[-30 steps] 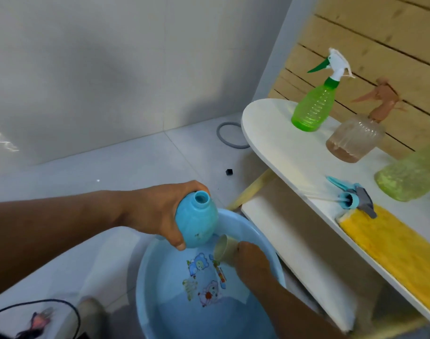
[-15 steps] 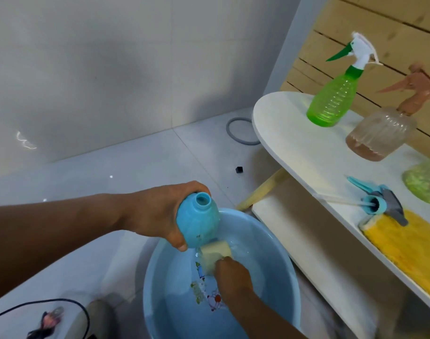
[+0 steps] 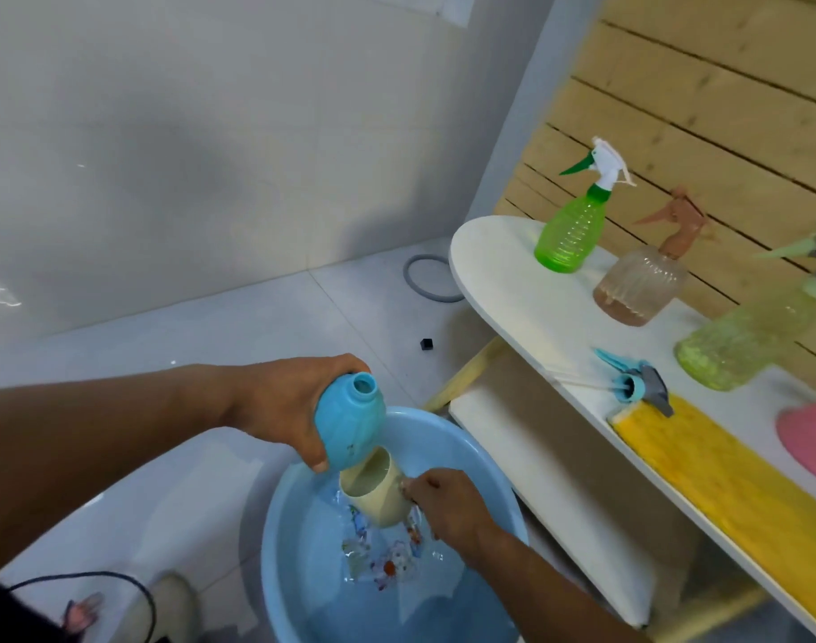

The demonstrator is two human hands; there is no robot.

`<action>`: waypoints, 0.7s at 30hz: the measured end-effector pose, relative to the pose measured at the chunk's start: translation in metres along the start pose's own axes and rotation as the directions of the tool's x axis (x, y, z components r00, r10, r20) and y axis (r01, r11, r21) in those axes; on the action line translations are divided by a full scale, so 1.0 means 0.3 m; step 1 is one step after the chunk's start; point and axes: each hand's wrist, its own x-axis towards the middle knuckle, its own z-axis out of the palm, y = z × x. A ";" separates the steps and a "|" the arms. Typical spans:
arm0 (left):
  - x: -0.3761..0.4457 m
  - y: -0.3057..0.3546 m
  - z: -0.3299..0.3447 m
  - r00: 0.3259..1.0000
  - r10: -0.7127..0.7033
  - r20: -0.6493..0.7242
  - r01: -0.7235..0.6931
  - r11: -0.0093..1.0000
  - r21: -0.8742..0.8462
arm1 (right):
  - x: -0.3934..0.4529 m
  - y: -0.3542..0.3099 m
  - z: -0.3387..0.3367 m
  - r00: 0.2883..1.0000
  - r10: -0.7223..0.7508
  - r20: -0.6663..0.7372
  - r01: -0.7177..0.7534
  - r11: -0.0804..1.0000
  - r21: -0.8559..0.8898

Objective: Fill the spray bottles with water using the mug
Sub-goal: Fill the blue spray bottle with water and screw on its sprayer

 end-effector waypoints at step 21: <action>0.013 0.134 0.048 0.993 -0.061 0.100 0.051 0.993 0.102 | -0.320 -0.355 -0.438 0.904 -0.134 -0.407 0.222 0.959 0.177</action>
